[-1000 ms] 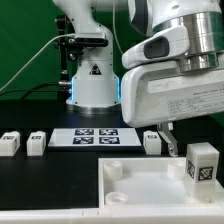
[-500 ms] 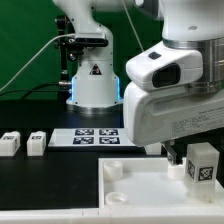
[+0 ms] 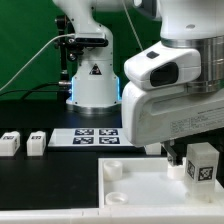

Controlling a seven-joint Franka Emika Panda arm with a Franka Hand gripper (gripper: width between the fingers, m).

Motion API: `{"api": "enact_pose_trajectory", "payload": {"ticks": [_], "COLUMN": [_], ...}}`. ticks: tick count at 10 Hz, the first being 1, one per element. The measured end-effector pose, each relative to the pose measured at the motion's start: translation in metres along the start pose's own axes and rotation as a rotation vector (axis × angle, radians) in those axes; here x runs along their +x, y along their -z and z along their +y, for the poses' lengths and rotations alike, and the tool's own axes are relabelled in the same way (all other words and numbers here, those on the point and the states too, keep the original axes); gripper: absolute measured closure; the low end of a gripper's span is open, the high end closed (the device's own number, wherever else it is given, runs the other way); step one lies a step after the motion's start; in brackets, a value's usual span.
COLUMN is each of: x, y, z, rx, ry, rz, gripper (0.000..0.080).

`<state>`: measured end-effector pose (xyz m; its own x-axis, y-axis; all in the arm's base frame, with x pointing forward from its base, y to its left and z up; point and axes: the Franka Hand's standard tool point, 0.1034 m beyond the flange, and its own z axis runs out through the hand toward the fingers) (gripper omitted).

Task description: Assemble one leg

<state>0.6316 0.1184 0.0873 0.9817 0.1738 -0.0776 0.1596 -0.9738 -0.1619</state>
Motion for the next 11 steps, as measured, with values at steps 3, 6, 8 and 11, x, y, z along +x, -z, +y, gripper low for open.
{"api": "enact_pose_trajectory", "payload": {"ticks": [3,6,8,11], "x": [-0.0001,-0.0003,-0.0006,-0.0057], "y": [-0.0001,-0.0003,-0.0009,-0.0041], "z": [0.0006,0.0008,0.0017,-0.0033], "rx": [0.001,0.001,0.007,0.092], "ry": [-0.042,-0.288,-0.524,-1.071], "rz": [0.0,0.0,0.059,0.165], "gripper": [0.0495,0.0495,0.0495,0.0497]}}
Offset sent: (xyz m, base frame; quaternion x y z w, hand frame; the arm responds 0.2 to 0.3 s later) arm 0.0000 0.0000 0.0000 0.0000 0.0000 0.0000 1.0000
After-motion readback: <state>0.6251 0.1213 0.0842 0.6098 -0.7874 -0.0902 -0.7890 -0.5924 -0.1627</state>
